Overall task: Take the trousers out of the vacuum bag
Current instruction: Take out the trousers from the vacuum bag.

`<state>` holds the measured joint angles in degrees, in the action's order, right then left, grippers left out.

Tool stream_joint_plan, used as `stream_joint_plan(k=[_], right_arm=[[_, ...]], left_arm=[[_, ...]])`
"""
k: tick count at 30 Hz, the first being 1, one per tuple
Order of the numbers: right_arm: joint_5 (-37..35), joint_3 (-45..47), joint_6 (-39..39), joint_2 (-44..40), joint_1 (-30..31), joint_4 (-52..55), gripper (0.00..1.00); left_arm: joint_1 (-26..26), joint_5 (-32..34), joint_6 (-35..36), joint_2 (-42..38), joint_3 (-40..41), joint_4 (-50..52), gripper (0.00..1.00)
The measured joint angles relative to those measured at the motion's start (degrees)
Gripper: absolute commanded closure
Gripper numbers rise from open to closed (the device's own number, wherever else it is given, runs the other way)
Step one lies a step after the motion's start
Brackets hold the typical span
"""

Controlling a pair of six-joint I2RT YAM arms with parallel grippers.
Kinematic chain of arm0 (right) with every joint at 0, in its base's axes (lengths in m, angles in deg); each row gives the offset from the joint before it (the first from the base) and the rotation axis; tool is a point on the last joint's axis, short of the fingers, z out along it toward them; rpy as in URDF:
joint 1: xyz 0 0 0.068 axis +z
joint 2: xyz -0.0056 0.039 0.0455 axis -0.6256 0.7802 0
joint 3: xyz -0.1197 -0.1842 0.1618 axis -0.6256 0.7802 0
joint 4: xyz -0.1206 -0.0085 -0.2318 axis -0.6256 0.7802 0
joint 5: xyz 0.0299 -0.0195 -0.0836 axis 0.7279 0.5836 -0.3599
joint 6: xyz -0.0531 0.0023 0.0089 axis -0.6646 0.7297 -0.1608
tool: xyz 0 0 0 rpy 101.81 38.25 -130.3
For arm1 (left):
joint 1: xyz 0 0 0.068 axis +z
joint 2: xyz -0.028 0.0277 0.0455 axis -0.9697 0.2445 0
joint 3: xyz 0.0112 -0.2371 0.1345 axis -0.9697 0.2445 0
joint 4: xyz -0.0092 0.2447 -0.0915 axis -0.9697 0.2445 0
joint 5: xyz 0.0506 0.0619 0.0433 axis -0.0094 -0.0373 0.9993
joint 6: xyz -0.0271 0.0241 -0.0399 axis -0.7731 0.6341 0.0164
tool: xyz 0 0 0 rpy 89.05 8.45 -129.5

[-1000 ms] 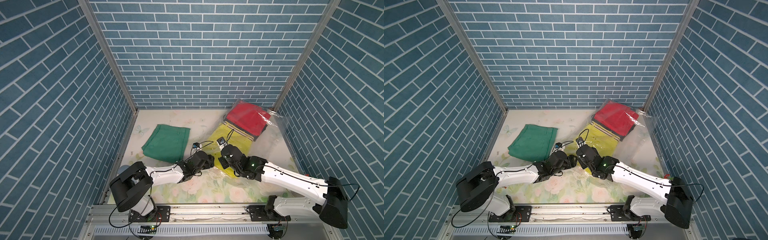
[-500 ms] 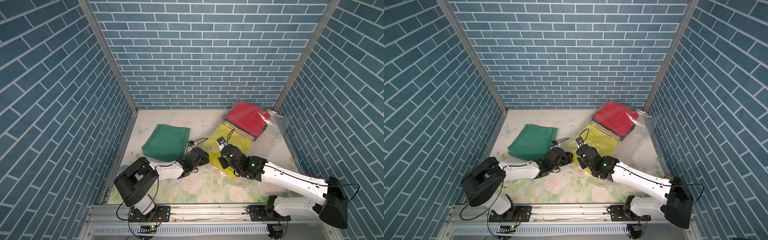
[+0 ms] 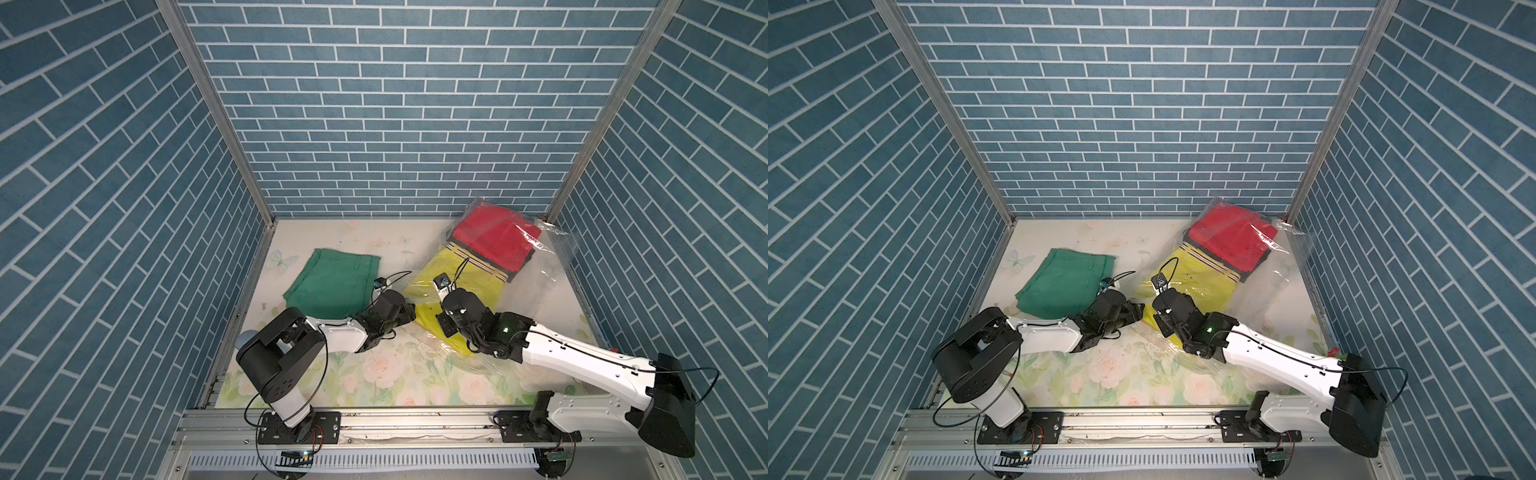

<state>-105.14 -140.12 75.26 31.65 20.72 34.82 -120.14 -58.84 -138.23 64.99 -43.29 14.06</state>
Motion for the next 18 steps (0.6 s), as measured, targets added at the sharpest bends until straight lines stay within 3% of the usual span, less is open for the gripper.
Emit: stream_joint_plan(k=[12, 18], right_arm=[[0.2, 0.3, 0.2, 0.0, 0.0, -0.3, 0.96], [0.5, 1.2, 0.2, 0.0, 0.0, -0.7, 0.96]], left_arm=[[2.1, -4.5, -0.2, 3.7, 1.3, -10.6, 0.46], [2.3, -7.2, -0.3, 1.4, 2.8, -12.1, 0.45]])
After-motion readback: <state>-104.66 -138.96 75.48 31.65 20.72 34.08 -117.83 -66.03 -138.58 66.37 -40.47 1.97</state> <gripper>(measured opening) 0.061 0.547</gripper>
